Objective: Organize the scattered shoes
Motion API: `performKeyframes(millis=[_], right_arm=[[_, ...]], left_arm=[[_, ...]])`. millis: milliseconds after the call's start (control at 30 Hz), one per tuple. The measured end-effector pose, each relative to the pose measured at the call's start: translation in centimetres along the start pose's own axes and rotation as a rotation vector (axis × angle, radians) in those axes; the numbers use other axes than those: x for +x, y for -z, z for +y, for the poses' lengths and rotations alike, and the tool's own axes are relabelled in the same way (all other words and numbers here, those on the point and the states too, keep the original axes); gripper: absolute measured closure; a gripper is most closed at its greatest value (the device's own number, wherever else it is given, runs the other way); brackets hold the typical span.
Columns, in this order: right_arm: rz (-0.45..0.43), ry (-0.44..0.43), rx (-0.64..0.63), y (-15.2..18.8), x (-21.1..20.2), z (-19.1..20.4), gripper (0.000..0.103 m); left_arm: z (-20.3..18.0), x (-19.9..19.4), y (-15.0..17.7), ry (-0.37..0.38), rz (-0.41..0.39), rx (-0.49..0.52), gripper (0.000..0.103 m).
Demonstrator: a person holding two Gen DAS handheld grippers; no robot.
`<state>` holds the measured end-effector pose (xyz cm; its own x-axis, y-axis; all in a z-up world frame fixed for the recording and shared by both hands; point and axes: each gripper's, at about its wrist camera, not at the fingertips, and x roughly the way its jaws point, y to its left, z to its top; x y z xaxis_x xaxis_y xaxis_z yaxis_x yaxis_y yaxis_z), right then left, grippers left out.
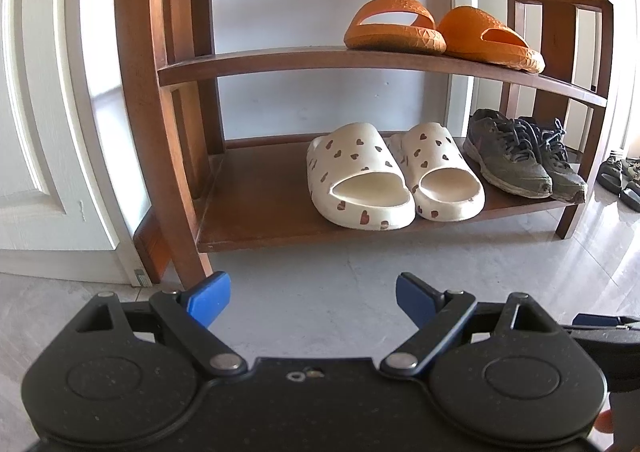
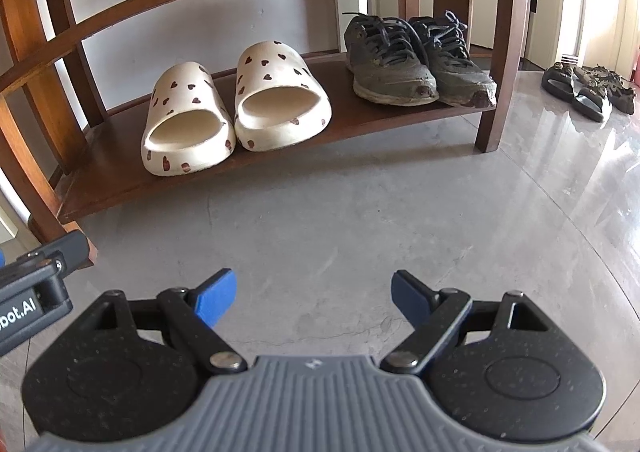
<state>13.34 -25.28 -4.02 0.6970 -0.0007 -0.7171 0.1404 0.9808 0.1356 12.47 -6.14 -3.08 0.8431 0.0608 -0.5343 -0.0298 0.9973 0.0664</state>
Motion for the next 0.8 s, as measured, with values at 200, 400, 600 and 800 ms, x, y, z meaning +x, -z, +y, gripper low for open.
performKeyframes(millis=[200,400,600,800], right_arm=[[0.007,0.0,0.002,0.15,0.06,-0.08,0.016],[0.013,-0.001,0.007,0.23,0.1,-0.16,0.016],[0.021,-0.002,0.01,0.39,0.18,-0.21,0.016],[0.031,-0.001,0.009,0.6,0.34,-0.25,0.016]], left_arm=[[-0.07,-0.01,0.06,-0.001,-0.004,0.003,0.013],[-0.01,0.05,0.09,0.002,0.01,-0.001,0.013],[0.18,0.09,0.01,-0.006,0.011,-0.002,0.013],[0.09,0.04,-0.03,0.002,0.008,-0.002,0.013]])
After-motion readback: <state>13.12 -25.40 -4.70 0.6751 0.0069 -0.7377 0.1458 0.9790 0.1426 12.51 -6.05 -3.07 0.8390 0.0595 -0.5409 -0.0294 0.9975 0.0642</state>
